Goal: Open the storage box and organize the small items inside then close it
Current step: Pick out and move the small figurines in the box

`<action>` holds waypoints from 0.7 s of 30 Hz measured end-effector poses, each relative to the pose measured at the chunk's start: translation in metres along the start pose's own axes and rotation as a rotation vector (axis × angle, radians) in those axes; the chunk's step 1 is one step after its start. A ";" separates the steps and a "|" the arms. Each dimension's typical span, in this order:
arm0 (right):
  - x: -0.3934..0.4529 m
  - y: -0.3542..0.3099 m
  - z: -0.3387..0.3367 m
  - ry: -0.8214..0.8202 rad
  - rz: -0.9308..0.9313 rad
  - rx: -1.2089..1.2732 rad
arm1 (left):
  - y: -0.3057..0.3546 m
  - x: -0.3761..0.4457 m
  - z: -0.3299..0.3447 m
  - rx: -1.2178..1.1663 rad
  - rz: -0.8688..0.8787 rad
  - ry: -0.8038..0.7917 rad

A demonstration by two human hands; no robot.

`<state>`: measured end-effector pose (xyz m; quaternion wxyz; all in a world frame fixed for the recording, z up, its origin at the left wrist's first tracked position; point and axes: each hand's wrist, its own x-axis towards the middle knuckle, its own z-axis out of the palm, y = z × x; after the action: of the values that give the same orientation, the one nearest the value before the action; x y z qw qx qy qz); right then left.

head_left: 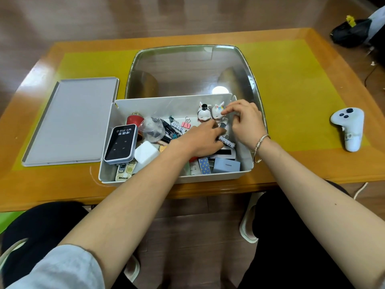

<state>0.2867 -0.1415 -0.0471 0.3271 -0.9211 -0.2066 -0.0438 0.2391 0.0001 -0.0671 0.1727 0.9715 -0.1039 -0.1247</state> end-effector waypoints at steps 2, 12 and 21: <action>0.001 0.001 -0.001 0.009 -0.013 -0.017 | -0.004 -0.003 -0.001 0.014 0.008 0.011; 0.027 0.004 -0.013 0.045 -0.176 -0.271 | -0.009 -0.006 0.003 0.152 -0.034 0.092; 0.056 -0.017 -0.007 -0.148 -0.263 -0.646 | -0.008 -0.009 0.005 0.198 -0.057 0.078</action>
<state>0.3310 -0.1148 -0.0197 -0.0052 -0.9432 -0.3221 -0.0816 0.2305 0.0079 -0.0727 0.0761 0.9905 -0.0814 -0.0806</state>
